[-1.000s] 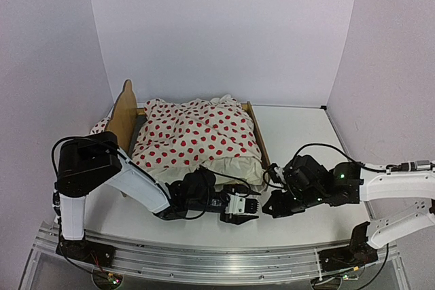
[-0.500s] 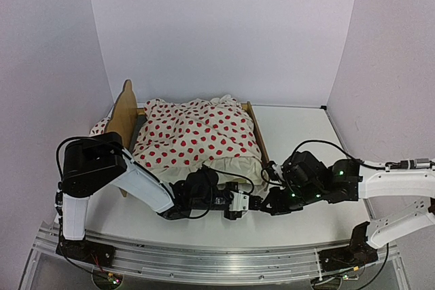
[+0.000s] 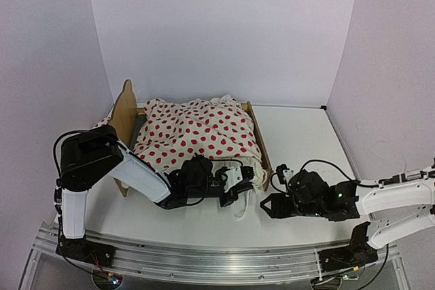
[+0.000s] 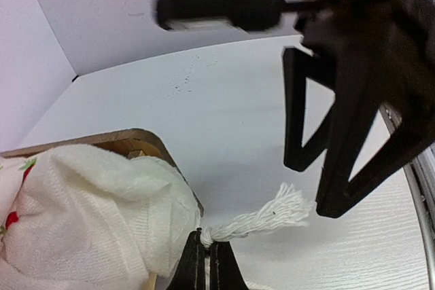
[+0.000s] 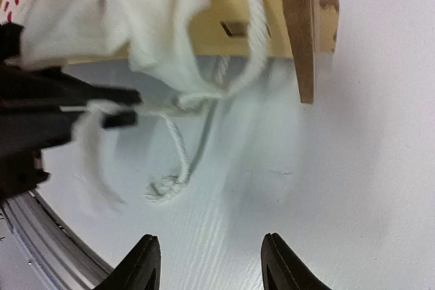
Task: Set up the pet bed
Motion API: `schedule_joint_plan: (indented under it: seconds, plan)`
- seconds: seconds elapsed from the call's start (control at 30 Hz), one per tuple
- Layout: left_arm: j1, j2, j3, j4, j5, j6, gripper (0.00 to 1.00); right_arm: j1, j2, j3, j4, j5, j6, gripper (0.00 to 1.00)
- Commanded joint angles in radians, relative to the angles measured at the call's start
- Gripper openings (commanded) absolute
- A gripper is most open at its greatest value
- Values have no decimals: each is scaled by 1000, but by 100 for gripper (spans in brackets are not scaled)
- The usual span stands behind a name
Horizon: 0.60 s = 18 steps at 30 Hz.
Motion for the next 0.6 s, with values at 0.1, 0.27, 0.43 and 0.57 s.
schedule_joint_plan:
  seconds: [0.1,0.27,0.43,0.57]
  plan:
    - [27,-59,27,-23,88,-178,0,121,195,-71,502,207,-58,52]
    - [38,-57,22,-15,90,-188,0,134,331,-47,617,246,-28,52]
    - [51,-61,13,-8,90,-197,0,136,445,-34,618,305,49,49]
    - [56,-64,6,-4,89,-202,0,139,531,35,621,263,49,48]
